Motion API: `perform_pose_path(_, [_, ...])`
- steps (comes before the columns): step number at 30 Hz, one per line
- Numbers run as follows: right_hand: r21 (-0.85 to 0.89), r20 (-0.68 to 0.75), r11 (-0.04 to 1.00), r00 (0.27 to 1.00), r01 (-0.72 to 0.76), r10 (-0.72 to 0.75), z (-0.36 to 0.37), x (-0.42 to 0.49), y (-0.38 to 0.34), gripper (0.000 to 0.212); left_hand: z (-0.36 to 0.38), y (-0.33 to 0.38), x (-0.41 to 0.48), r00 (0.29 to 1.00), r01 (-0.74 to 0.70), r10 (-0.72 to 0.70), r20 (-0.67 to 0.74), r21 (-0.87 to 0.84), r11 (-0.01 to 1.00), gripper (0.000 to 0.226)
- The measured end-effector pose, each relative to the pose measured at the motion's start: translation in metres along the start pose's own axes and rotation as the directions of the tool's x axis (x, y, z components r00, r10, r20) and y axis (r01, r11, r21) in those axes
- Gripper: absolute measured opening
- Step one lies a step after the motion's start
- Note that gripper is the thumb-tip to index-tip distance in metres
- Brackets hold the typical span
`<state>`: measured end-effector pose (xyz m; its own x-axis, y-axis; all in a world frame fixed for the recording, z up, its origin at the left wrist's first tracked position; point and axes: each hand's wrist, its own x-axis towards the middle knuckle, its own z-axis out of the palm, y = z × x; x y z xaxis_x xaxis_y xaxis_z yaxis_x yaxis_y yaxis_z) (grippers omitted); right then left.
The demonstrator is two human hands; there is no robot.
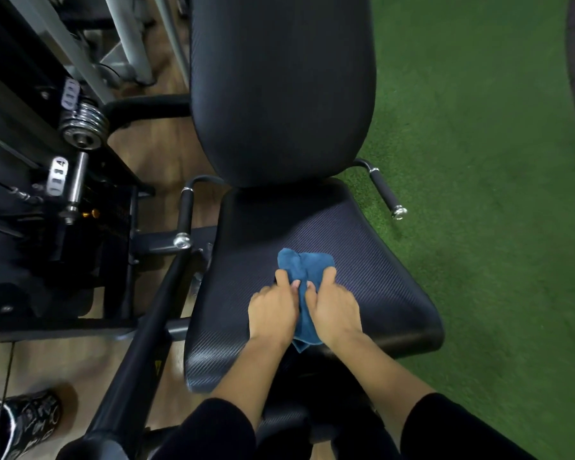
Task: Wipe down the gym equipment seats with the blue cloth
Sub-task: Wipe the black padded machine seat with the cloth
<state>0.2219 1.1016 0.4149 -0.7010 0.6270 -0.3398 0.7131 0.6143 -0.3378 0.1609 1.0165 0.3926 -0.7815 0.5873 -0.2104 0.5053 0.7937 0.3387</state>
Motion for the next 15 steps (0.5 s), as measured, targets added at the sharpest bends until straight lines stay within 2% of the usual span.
perform_pose_path(7, [0.056, -0.013, 0.986, 0.988, 0.157, -0.157, -0.025, -0.052, -0.024, 0.028, -0.044, -0.006, -0.053, 0.989, 0.090, -0.098, -0.107, -0.078, 0.993, 0.030])
perform_pose_path(15, [0.038, 0.031, 0.911, 0.910, 0.412, -0.413, -0.030, -0.145, -0.027, 0.031, -0.068, -0.003, -0.173, 0.920, 0.304, -0.324, -0.222, -0.120, 0.945, 0.031])
